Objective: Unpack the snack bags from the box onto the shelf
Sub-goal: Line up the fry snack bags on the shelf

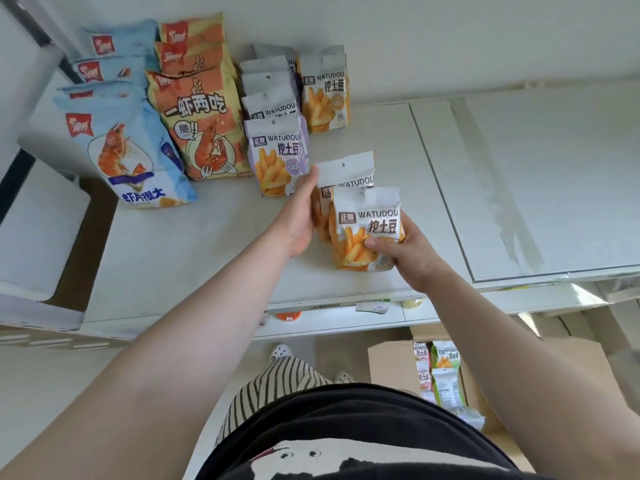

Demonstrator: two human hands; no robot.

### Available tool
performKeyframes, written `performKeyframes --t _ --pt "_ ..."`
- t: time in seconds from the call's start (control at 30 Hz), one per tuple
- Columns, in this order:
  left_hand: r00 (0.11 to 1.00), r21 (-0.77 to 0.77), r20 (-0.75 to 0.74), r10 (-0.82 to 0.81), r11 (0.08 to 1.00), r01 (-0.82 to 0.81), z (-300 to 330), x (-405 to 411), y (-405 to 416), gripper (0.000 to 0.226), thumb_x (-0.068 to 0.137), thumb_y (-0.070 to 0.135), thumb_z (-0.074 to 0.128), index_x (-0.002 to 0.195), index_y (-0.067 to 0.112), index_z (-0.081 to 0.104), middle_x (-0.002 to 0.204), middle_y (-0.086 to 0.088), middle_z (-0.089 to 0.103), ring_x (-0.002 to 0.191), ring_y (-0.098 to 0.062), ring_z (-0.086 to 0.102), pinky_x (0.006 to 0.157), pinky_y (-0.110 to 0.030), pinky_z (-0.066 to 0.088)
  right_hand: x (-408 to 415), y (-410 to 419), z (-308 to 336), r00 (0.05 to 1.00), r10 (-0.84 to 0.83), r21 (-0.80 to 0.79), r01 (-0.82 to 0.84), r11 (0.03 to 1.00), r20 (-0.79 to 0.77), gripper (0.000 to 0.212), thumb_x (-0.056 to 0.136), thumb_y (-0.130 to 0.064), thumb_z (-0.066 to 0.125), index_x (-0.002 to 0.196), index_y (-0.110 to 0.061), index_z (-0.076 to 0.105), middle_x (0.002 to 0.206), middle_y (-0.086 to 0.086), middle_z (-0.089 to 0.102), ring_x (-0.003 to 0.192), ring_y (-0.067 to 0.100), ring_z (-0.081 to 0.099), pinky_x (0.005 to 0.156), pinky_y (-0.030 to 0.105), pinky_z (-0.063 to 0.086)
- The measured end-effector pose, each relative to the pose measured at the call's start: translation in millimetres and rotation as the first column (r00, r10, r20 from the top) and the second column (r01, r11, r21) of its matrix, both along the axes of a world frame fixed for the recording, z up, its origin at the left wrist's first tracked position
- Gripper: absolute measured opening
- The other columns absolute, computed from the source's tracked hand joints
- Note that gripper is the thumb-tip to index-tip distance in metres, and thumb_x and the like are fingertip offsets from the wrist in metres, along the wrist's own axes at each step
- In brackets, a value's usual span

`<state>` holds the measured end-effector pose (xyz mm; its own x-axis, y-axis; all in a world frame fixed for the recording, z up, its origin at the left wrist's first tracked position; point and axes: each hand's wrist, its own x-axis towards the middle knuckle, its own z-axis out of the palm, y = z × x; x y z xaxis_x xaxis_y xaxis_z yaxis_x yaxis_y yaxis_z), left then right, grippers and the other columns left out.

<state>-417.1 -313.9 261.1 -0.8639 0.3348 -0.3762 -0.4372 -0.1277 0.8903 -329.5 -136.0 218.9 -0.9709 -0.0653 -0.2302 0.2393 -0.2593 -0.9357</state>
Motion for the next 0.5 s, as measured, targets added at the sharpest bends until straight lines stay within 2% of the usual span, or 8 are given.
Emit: performKeyframes --t 0.07,0.13,0.2,0.27,0.37,0.43,0.5 --pt "0.999 -0.007 -0.011 -0.047 0.999 0.047 -2 -2 -1 0.068 0.095 0.064 0.020 0.140 0.021 0.047 0.135 -0.001 0.059 0.125 -0.015 0.054 0.100 -0.032 0.043 -7 -3 1 1.000 -0.014 -0.016 0.014 1.000 -0.021 0.062 0.069 0.005 0.078 0.122 -0.016 0.052 0.106 0.005 0.071 0.097 0.022 0.068 0.086 0.038 0.057" --pt "0.994 -0.018 -0.020 -0.104 0.994 0.104 -9 -4 -1 0.075 0.091 0.070 0.015 0.139 0.023 0.048 0.135 0.001 0.058 0.126 -0.015 0.053 0.112 -0.038 0.033 -13 -4 -1 1.000 0.008 0.055 -0.007 0.998 -0.017 0.080 0.062 0.007 0.081 0.124 -0.016 0.037 0.112 0.001 0.064 0.097 0.019 0.068 0.079 0.036 0.058" --pt "0.990 -0.084 -0.039 -0.138 0.987 0.134 -12 -4 -2 0.074 0.090 0.071 0.016 0.139 0.026 0.048 0.134 0.003 0.059 0.125 -0.014 0.054 0.115 -0.043 0.029 -17 -3 -3 1.000 0.027 0.132 -0.025 0.991 -0.014 0.093 0.058 -0.002 0.085 0.129 -0.022 0.029 0.125 0.002 0.057 0.104 0.018 0.066 0.079 0.035 0.058" --pt "0.987 -0.166 -0.078 -0.139 0.978 0.125 -5 -6 -4 0.074 0.086 0.076 0.023 0.137 0.029 0.049 0.134 0.006 0.059 0.125 -0.012 0.052 0.116 -0.045 0.026 -20 0 -5 0.999 0.046 0.178 -0.043 0.983 -0.015 0.111 0.054 -0.014 0.090 0.140 -0.039 0.024 0.141 0.006 0.047 0.121 0.021 0.058 0.087 0.037 0.057" --pt "0.960 -0.244 -0.259 -0.104 0.969 0.039 10 -14 -11 0.068 0.075 0.079 0.043 0.127 0.036 0.050 0.135 0.000 0.055 0.127 -0.017 0.051 0.112 -0.049 0.032 -22 4 -4 0.997 0.072 0.235 -0.066 0.970 -0.019 0.117 0.056 -0.018 0.090 0.143 -0.052 0.020 0.143 0.006 0.044 0.128 0.025 0.052 0.095 0.041 0.055" --pt "0.874 -0.368 -0.422 -0.240 0.927 0.077 25 -18 -16 0.057 0.076 0.067 0.057 0.123 0.041 0.039 0.134 0.002 0.050 0.127 -0.016 0.049 0.110 -0.046 0.036 -22 4 -6 0.996 0.087 0.253 -0.080 0.964 -0.018 0.116 0.059 -0.014 0.088 0.149 -0.046 0.022 0.139 0.005 0.047 0.126 0.026 0.053 0.093 0.039 0.055" --pt "0.696 -0.586 -0.501 -0.515 0.793 0.165 38 -23 -21 0.059 0.078 0.050 0.069 0.124 0.032 0.035 0.130 0.008 0.044 0.124 -0.007 0.043 0.107 -0.025 0.034 -21 3 -7 0.994 0.111 0.262 -0.101 0.960 -0.024 0.121 0.057 -0.016 0.090 0.153 -0.040 0.019 0.140 0.006 0.047 0.125 0.026 0.055 0.094 0.039 0.055"
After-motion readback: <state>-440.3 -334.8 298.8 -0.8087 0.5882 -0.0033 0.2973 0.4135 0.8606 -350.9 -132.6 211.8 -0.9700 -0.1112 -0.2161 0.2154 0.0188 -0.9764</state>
